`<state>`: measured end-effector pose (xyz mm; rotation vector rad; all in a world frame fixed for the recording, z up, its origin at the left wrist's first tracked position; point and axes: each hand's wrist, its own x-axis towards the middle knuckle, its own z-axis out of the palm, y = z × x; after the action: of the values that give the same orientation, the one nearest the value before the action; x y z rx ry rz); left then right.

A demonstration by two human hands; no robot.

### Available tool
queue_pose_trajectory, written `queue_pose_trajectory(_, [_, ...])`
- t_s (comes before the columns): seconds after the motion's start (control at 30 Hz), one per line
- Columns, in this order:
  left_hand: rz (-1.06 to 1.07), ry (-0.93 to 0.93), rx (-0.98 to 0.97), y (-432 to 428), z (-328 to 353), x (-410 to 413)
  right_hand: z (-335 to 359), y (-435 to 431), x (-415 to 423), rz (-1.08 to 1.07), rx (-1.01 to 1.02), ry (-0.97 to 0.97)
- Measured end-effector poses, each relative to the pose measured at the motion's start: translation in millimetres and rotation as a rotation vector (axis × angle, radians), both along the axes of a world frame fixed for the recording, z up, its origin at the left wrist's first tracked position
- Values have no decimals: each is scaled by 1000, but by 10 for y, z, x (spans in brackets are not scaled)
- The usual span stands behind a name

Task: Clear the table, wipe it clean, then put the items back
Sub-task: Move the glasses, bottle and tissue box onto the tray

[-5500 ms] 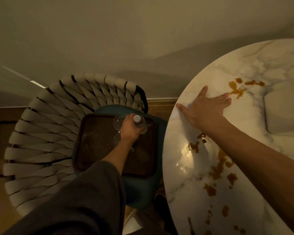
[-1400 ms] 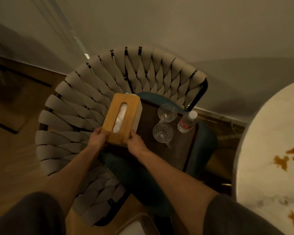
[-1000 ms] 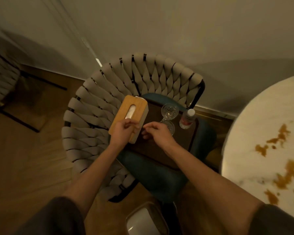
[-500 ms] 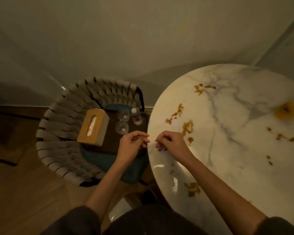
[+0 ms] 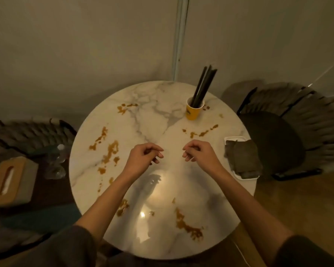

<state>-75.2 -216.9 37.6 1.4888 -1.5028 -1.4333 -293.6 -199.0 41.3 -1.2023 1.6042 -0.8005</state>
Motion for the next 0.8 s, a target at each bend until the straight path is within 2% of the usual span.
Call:
queue_pose_trajectory(0.17, [-155,-219,-108,-468,-36,-781,-108,-125,-658,-67,-4,116])
queue_pose_trajectory(0.37, [-389,-740,-353,-1381,-191,-1351,-182,-578,-981,20,-13,242])
queue_pose_trajectory(0.5, [-462,-966,-345,-1882,-355,-1537,-289,-770,-1070,1,3,208])
queue_pose_trajectory(0.63, [-472,-975,-316,-2107,-546,-1597,-415,-861,-1111,-29,8,162])
queue_pose_trajectory(0.8, [-380,-804,-485,-2087,-502,-1471,-473,-996,-1111,-101,40,93])
